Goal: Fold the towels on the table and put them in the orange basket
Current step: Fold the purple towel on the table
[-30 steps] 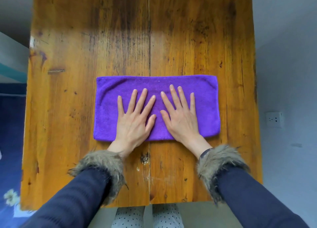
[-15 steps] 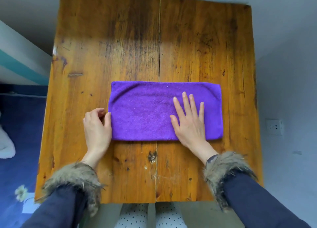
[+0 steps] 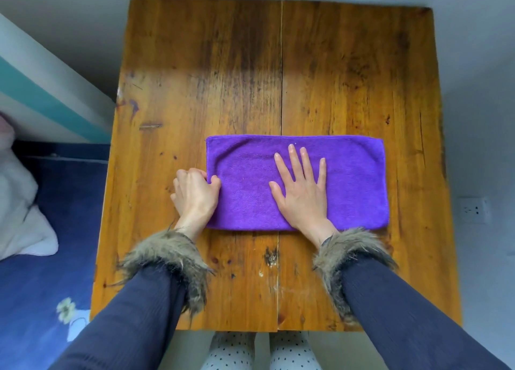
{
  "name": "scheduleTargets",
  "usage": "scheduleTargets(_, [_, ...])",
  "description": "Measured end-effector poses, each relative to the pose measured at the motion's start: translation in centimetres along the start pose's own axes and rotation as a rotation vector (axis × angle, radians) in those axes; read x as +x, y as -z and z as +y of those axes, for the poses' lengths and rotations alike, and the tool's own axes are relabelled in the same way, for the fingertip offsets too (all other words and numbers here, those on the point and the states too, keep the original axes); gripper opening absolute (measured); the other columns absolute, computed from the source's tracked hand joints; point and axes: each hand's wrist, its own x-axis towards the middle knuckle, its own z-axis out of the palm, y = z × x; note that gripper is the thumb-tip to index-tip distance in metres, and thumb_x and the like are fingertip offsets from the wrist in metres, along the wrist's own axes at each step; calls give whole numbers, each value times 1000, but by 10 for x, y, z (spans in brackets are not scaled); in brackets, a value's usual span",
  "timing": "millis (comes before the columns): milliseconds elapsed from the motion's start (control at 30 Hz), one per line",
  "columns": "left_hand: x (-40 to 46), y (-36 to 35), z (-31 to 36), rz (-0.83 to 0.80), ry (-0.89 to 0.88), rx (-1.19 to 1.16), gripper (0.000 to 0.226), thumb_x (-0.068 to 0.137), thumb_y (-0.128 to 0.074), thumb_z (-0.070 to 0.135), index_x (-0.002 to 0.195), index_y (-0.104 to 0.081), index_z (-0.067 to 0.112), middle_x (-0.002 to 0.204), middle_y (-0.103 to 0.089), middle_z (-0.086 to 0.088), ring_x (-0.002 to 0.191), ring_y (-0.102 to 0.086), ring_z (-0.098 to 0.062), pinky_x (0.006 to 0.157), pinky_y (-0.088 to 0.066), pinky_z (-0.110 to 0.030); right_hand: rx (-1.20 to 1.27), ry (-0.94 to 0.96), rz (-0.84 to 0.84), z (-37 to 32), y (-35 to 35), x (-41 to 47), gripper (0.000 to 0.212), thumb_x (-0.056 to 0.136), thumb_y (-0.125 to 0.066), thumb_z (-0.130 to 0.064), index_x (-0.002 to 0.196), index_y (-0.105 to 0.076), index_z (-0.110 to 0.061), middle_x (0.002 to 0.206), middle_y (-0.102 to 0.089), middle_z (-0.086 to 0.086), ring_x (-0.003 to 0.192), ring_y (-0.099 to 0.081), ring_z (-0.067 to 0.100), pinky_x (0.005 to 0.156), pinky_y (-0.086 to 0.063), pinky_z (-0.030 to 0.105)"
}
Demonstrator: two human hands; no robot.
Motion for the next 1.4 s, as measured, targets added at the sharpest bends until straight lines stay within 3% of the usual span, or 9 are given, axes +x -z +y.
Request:
scheduleTargets(200, [-6, 14, -6, -48, -91, -227, 15, 87, -60, 21, 95, -52, 10, 85, -59, -5, 91, -58, -31, 71, -34, -29, 42, -52, 25, -1, 5, -27, 73, 84, -41, -59, 147, -24, -26, 156, -17, 8, 144, -13, 30, 109, -4, 61])
scheduleTargets(367, [-6, 35, 6, -393, 227, -736, 38, 89, -62, 11, 123, -50, 2, 84, -60, -2, 69, -56, -12, 61, -47, -28, 17, -56, -151, 14, 1, -27, 79, 84, -28, -70, 149, -5, -31, 158, 6, 1, 145, 11, 24, 110, 9, 60])
scheduleTargets(500, [-24, 44, 33, -388, 133, -787, 32, 88, -61, 7, 119, -55, 9, 86, -56, -5, 72, -51, -16, 67, -47, -32, 109, 9, -215, 19, 13, -26, 75, 87, -34, -62, 149, -2, -32, 157, 14, -2, 144, 17, 21, 107, 19, 54])
scheduleTargets(667, [-63, 35, 85, -315, -101, -735, 32, 84, -64, 5, 109, -55, 22, 70, -49, 1, 54, -54, -7, 49, -50, -21, 734, -93, -64, 61, 48, -35, 42, 96, -45, -17, 138, -44, -14, 152, -28, 4, 141, -23, 17, 115, -13, 28])
scheduleTargets(867, [-108, -22, 156, -283, -323, -588, 33, 84, -64, 8, 115, -57, 20, 72, -47, -1, 53, -55, -14, 42, -50, -17, 989, -402, 39, 128, 67, -64, 29, 95, -45, -6, 118, -61, -11, 117, -62, 4, 107, -58, 11, 86, -41, 8])
scheduleTargets(1000, [-125, -64, 183, -272, -409, -409, 38, 86, -60, 12, 123, -54, 17, 79, -49, 0, 76, -63, -28, 64, -58, -38, 1041, -507, 60, 155, 61, -74, 25, 95, -44, -10, 108, -65, -15, 101, -69, 2, 96, -65, 11, 88, -51, 30])
scheduleTargets(1100, [-132, -87, 188, -245, -476, -259, 40, 87, -58, 14, 126, -51, 16, 94, -56, -10, 94, -58, -31, 84, -49, -43, 1078, -544, 18, 165, 58, -77, 24, 94, -45, -14, 109, -64, -18, 97, -69, -2, 91, -65, 10, 87, -53, 38])
scheduleTargets(1233, [-135, -103, 194, -245, -482, -188, 42, 87, -58, 16, 128, -49, 16, 104, -56, -12, 99, -54, -30, 85, -47, -43, 1109, -545, -100, 172, 55, -75, 25, 95, -45, -17, 115, -62, -15, 97, -66, -1, 93, -64, 16, 90, -51, 41])
scheduleTargets(1400, [-134, -116, 200, -256, -471, -138, 44, 87, -57, 16, 130, -47, 15, 108, -56, -13, 103, -54, -31, 87, -46, -45, 1160, -565, -148, 177, 55, -71, 27, 96, -43, -16, 116, -61, -12, 95, -64, -2, 78, -62, 1, 87, -53, 33])
